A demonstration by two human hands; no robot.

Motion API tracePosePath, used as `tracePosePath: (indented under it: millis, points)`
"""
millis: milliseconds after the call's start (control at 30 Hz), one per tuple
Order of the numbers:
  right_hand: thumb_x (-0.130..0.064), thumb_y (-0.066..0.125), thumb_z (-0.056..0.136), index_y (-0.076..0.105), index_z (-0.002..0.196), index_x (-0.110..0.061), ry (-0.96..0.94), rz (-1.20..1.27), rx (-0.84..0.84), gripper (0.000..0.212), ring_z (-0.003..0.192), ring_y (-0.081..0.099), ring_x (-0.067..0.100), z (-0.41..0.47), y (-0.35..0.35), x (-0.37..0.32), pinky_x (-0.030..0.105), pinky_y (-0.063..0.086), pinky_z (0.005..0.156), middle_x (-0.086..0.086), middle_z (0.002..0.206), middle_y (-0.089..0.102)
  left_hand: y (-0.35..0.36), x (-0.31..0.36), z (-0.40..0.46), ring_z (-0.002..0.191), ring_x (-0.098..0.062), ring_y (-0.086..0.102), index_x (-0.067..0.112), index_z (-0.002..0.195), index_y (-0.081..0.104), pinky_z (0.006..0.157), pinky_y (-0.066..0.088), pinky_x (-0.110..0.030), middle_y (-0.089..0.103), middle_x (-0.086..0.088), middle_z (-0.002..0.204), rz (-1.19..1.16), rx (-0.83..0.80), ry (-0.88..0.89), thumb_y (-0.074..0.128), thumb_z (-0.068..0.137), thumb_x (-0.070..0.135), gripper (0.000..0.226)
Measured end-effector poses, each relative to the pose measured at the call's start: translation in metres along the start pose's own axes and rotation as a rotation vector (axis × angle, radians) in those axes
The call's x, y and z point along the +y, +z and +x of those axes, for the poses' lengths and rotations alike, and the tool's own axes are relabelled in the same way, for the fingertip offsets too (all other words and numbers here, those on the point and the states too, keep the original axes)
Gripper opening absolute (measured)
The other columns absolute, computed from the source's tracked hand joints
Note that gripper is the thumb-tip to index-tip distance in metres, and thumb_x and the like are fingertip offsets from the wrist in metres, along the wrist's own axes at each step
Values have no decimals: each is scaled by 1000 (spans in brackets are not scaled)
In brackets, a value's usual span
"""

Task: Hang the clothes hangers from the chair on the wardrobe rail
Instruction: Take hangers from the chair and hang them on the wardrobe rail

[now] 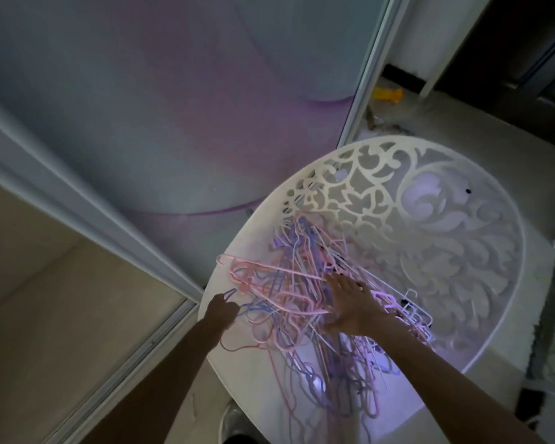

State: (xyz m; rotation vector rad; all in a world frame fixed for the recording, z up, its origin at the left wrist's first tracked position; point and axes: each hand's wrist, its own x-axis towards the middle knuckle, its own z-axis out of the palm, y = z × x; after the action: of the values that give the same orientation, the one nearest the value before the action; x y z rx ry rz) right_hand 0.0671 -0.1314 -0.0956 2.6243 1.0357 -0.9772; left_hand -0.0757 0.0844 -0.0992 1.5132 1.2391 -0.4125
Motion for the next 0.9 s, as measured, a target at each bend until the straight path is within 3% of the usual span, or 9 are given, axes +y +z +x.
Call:
tracePosePath:
  millis: [100, 167, 367, 467, 567, 667, 733, 800, 900]
  points:
    - [-48, 64, 76, 0, 150, -17, 4, -36, 68, 102, 143, 15, 21, 16, 15, 1, 42, 15, 116, 5, 155, 17, 5, -16, 14, 85, -21, 51, -3, 136, 37, 59, 48, -22, 50, -7, 94, -173, 34, -46, 51, 88, -4, 50]
    - [-38, 63, 76, 12, 149, -15, -4, 0, 176, 91, 136, 28, 23, 21, 18, 1, 37, 23, 110, 8, 145, 32, 6, -23, 16, 74, -18, 52, 3, 137, 34, 53, 50, -23, 48, -11, 106, -393, 75, -93, 55, 86, -6, 56]
    - [-58, 50, 43, 48, 130, -15, 58, 450, 197, 96, 105, 54, 26, 8, 19, 6, 35, 46, 88, 8, 118, 55, 4, -33, 11, 67, -11, 54, 13, 99, 54, 61, 38, -23, 59, -1, 82, -510, -21, -148, 53, 93, 12, 6]
    - [-35, 72, 67, 43, 128, -17, 203, 802, 171, 70, 97, 54, 19, -10, 18, 6, 31, 47, 84, 0, 114, 53, -1, -33, 16, 53, -9, 64, 10, 89, 57, 55, 45, -24, 67, -4, 69, -394, 67, -68, 62, 88, 16, 8]
    - [-12, 56, 88, 52, 114, -8, 299, 971, 319, 26, 79, 51, 22, -21, 22, 3, 26, 39, 67, 4, 91, 55, -2, -38, 19, 111, -30, 62, 1, 124, 53, 92, 47, -37, 61, -23, 120, 105, 157, 37, 70, 79, 20, 52]
    - [-10, 59, 86, 53, 99, -14, 361, 981, 449, 15, 70, 53, 25, -22, 29, -6, 29, 37, 60, 3, 75, 55, 4, -26, 3, 130, -32, 42, 8, 139, 41, 108, 33, -38, 44, -16, 141, 323, 317, 251, 61, 88, 30, 60]
    - [-12, 66, 80, 49, 103, -15, 383, 972, 455, 29, 77, 53, 26, -20, 34, -17, 33, 43, 67, 0, 79, 52, 10, -8, -10, 128, -22, 46, 15, 137, 44, 110, 34, -37, 47, -7, 140, 216, 177, 427, 64, 82, 44, 66]
    - [-15, 71, 73, 45, 118, -10, 351, 915, 458, 52, 87, 54, 24, -20, 42, -32, 40, 48, 77, 4, 95, 51, 22, 11, -28, 122, -6, 47, 25, 139, 39, 107, 35, -29, 48, 10, 135, 148, -189, 548, 70, 72, 52, 79]
    - [-25, 74, 71, 38, 131, -6, 261, 819, 425, 73, 104, 54, 26, -21, 51, -52, 41, 49, 82, 11, 117, 48, 47, 28, -49, 89, 19, 56, 36, 129, 41, 77, 42, -3, 60, 30, 100, 70, -429, 598, 73, 77, 35, 61]
